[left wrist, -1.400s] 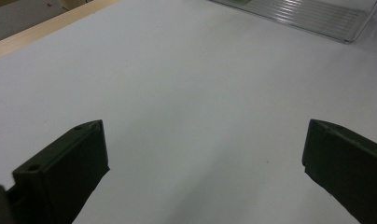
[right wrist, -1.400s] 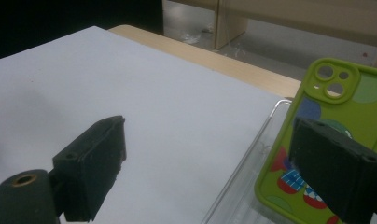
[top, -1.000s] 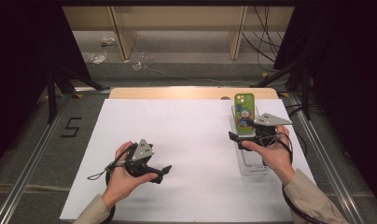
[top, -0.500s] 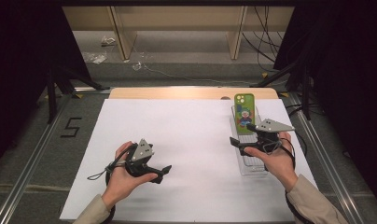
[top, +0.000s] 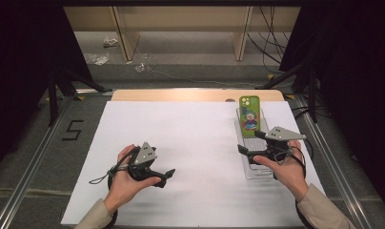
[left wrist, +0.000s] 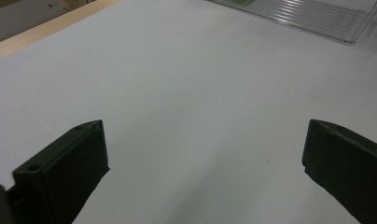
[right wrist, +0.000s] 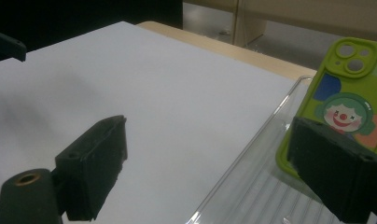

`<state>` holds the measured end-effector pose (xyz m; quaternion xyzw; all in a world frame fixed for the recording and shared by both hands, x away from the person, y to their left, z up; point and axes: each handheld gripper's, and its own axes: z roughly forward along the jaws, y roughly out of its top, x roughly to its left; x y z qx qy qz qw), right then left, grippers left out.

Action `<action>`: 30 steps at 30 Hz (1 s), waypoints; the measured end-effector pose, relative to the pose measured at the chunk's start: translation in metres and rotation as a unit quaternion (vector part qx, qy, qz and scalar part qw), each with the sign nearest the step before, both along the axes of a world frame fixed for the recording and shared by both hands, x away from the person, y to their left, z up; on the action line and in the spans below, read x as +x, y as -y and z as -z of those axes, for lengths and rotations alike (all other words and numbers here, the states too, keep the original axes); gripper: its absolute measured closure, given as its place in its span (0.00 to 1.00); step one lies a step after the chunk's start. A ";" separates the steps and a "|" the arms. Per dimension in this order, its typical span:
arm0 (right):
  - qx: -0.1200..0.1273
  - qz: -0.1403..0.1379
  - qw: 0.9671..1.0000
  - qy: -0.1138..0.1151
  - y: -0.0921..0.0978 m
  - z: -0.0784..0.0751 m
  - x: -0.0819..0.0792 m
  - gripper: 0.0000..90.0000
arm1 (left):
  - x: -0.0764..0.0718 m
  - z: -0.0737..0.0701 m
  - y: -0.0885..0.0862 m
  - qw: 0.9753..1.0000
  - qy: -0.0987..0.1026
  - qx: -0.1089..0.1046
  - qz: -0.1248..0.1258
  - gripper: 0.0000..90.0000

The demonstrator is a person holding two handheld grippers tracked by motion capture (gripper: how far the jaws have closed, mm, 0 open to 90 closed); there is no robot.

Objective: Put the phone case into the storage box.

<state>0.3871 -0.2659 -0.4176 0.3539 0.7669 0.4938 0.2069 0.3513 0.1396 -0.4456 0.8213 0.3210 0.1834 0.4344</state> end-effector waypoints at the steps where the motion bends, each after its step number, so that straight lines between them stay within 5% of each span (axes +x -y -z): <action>1: -0.001 -0.001 1.000 0.001 0.001 0.000 -0.001 0.15 | 0.000 0.000 0.000 1.000 0.000 0.000 0.000 0.00; 30: -0.003 0.002 1.000 0.004 0.014 0.006 -0.014 0.15 | -0.002 0.000 -0.005 1.000 0.000 0.001 -0.003 0.00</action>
